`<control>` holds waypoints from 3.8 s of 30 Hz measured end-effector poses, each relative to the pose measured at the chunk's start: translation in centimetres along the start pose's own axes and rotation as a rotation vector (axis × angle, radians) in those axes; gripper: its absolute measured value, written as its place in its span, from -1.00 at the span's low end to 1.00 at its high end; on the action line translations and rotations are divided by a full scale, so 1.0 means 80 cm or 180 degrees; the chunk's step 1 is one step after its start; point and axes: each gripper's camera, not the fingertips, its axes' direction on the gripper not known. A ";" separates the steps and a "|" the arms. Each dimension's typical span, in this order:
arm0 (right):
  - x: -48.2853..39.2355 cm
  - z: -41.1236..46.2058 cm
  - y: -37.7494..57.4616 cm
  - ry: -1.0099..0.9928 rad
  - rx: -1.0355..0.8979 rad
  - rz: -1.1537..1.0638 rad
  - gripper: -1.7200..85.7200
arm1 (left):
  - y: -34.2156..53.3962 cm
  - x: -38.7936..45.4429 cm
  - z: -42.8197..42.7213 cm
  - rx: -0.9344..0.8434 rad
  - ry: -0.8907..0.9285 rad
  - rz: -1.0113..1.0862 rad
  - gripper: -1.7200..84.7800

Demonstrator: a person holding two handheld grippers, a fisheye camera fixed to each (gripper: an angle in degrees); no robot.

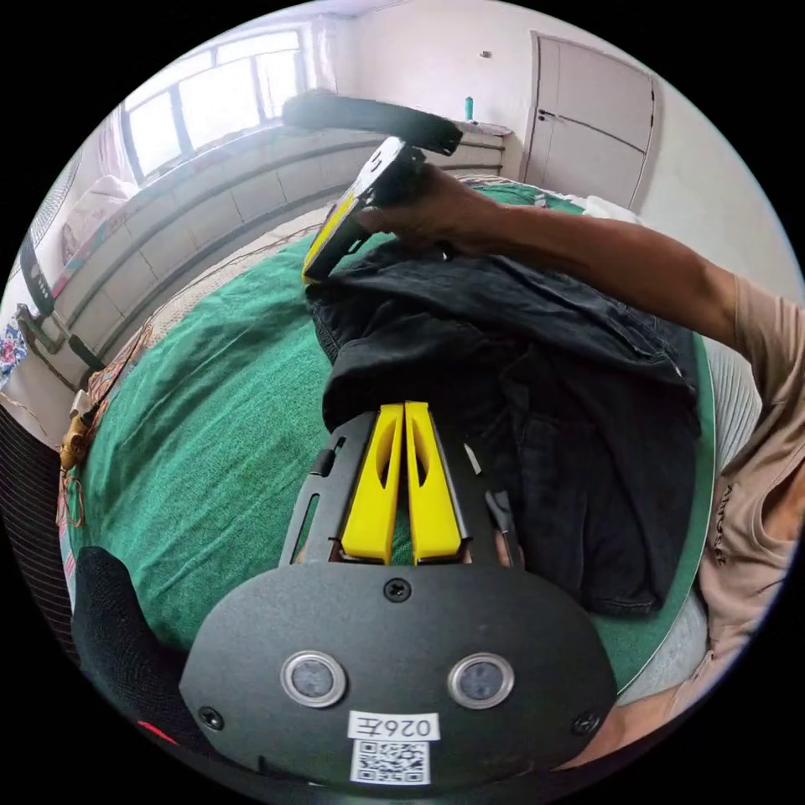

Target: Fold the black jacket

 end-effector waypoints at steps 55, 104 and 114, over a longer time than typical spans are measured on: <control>0.118 -0.222 0.923 -0.0271 0.0749 0.2641 -0.81 | -0.274 0.367 0.123 0.0366 0.0999 -0.0238 -0.91; -0.103 -0.073 0.578 -0.2420 0.0580 0.0525 -0.98 | 0.004 -0.221 -0.024 0.1073 0.2192 -0.2761 -0.91; -0.142 -0.141 0.613 -0.1990 0.0533 0.0035 -0.83 | -0.037 -0.149 -0.154 0.1269 0.1791 -0.1554 -0.98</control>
